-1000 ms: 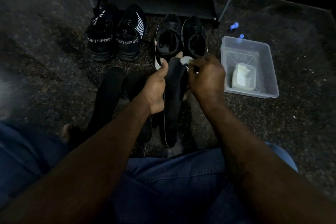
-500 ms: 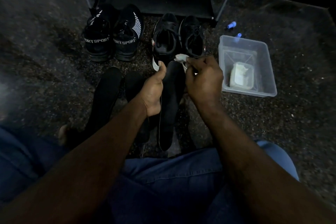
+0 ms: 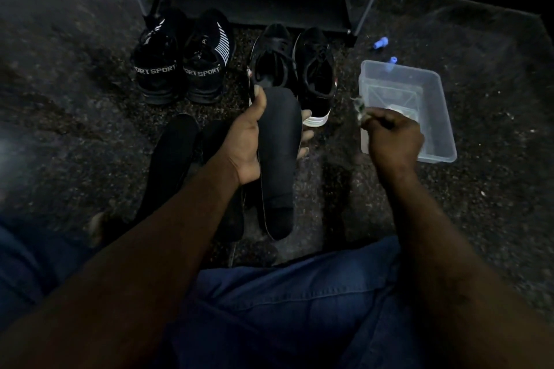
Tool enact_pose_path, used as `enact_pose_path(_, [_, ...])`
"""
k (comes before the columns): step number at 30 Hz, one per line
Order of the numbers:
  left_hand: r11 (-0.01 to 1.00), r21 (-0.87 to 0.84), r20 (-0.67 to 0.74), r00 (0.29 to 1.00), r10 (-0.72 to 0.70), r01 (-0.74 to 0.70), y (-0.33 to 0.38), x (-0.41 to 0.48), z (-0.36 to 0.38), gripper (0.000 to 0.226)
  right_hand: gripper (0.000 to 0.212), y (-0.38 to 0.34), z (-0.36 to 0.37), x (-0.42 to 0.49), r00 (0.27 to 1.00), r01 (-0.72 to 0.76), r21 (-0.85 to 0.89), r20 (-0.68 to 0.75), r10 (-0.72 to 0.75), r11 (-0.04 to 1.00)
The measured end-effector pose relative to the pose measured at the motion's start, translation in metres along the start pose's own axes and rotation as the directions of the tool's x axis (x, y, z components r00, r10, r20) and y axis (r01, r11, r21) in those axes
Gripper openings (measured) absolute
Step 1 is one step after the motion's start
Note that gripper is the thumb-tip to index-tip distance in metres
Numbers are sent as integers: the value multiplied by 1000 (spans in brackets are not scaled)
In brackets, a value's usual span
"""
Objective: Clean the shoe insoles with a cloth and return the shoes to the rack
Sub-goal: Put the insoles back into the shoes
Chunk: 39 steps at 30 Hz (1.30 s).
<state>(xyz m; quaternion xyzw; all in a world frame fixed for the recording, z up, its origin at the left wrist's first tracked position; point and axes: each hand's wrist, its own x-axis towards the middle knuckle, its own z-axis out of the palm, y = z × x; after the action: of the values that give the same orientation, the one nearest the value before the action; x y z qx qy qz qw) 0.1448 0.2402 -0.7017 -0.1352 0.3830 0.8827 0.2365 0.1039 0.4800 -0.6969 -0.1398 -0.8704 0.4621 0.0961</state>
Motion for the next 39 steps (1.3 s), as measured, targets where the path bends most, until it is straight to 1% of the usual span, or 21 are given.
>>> enact_pose_path(3, [1000, -17, 17, 1000, -5, 5, 4, 7, 4, 89, 24, 19, -20, 27, 998, -34, -121, -56, 27, 992])
enact_pose_path(6, [1000, -19, 49, 999, 4, -3, 8, 15, 8, 91, 25, 32, -37, 48, 995, -32, -294, -95, 4, 955])
enact_pose_path(8, [1000, -28, 71, 997, 11, -9, 12, 19, 11, 88, 28, 39, -43, 56, 992, -29, -384, -124, -20, 923])
enact_pose_path(11, [999, -39, 92, 996, 17, -14, 18, 23, 15, 83, 34, 43, -45, 61, 990, -15, -426, -133, -47, 904])
enact_pose_path(13, [999, -36, 81, 996, 23, -21, 23, 25, 18, 81, 35, 39, -43, 58, 986, 55, -425, -117, -115, 903])
enact_pose_path(15, [999, -18, 55, 998, 27, -26, 27, 28, 22, 78, 31, 29, -33, 45, 981, 130, -344, -91, -171, 930])
enact_pose_path(16, [1000, -16, 47, 999, 26, -25, 28, 30, 23, 75, 28, 19, -27, 34, 990, 124, -231, -33, -135, 965])
enact_pose_path(17, [999, -21, 41, 999, 24, -24, 29, 32, 24, 71, 23, 6, -18, 19, 996, 48, -58, 73, -43, 997])
enact_pose_path(18, [999, -29, 37, 999, 26, -25, 32, 34, 25, 66, 17, -6, -8, 5, 974, -80, 117, 218, 53, 990])
enact_pose_path(19, [999, -44, 35, 999, 23, -21, 33, 37, 25, 63, 12, -15, 1, -10, 922, -210, 227, 371, 115, 951])
enact_pose_path(20, [998, -58, 30, 999, 23, -21, 37, 40, 25, 61, 8, -25, 11, -24, 861, -296, 285, 492, 126, 912])
enact_pose_path(21, [998, -64, 19, 999, 26, -24, 42, 43, 25, 62, 7, -30, 19, -35, 817, -346, 307, 564, 124, 887])
enact_pose_path(22, [998, -61, 6, 1000, 28, -27, 47, 46, 25, 65, 5, -33, 25, -46, 791, -382, 323, 599, 125, 866])
enact_pose_path(24, [999, -39, -2, 999, 36, -36, 59, 49, 28, 69, 10, -37, 36, -55, 792, -421, 373, 596, 134, 827])
enact_pose_path(26, [998, -37, -7, 999, 53, -53, 70, 52, 29, 64, 12, -42, 43, -55, 814, -423, 419, 566, 134, 803])
enact_pose_path(28, [996, -50, -12, 997, 77, -77, 78, 54, 28, 57, 13, -47, 48, -52, 817, -418, 439, 564, 118, 795])
enact_pose_path(31, [991, -44, -18, 992, 124, -125, 84, 56, 26, 55, 16, -55, 56, -44, 833, -386, 423, 541, 113, 820])
enact_pose_path(34, [987, 38, -94, 983, 160, -157, 84, 60, 22, 48, 20, -61, 64, -28, 879, -323, 422, 465, 104, 847])
enact_pose_path(36, [969, 118, -162, 958, 236, -218, 81, 64, 19, 36, 20, -65, 69, -15, 903, -295, 419, 416, 107, 859])
enact_pose_path(38, [941, 191, -186, 931, 313, -278, 77, 68, 17, 24, 19, -68, 74, -3, 926, -271, 424, 359, 115, 864])
enact_pose_path(39, [930, 216, -195, 920, 340, -298, 75, 69, 17, 22, 14, -69, 75, 0, 934, -265, 433, 336, 119, 861])
